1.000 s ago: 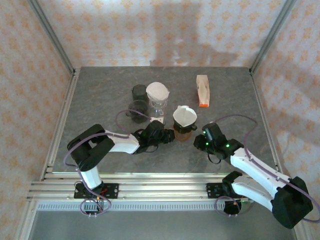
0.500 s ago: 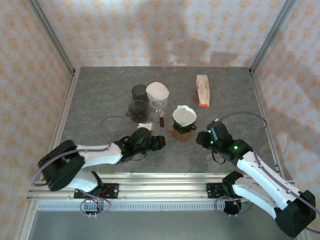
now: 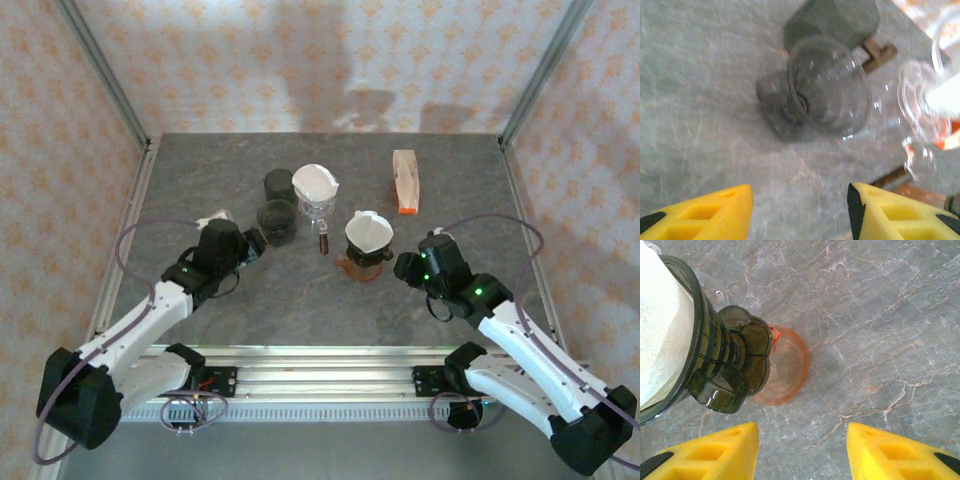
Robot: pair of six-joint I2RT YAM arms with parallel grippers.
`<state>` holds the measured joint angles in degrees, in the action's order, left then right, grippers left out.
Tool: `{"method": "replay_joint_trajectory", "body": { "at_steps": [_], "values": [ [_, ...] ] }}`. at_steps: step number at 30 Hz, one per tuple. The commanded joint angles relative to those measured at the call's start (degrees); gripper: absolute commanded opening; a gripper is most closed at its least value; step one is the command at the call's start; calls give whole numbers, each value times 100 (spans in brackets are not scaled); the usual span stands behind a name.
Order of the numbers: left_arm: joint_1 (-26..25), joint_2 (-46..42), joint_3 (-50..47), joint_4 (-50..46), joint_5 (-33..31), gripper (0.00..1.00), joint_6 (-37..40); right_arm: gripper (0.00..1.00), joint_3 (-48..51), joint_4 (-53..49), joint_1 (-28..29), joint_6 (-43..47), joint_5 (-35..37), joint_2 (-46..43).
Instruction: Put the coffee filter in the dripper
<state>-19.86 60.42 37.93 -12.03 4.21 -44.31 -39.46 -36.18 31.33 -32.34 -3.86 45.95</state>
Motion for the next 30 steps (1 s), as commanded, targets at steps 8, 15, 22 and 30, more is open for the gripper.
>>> {"method": "replay_joint_trajectory", "body": {
  "at_steps": [8, 15, 22, 30],
  "values": [
    [992, 2323, 1756, 1086, 458, 56, 398, 50, -191, 51, -26, 207, 17, 174],
    [1001, 3775, 2932, 1190, 571, 67, 657, 50, -264, -4, -26, 307, 64, 186],
    [994, 4699, 3697, 660, 222, 61, 994, 51, -281, -122, -29, 360, 157, 111],
    [994, 5172, 4009, 462, 160, 39, 1074, 51, -203, -136, -27, 355, 201, 80]
  ]
}}
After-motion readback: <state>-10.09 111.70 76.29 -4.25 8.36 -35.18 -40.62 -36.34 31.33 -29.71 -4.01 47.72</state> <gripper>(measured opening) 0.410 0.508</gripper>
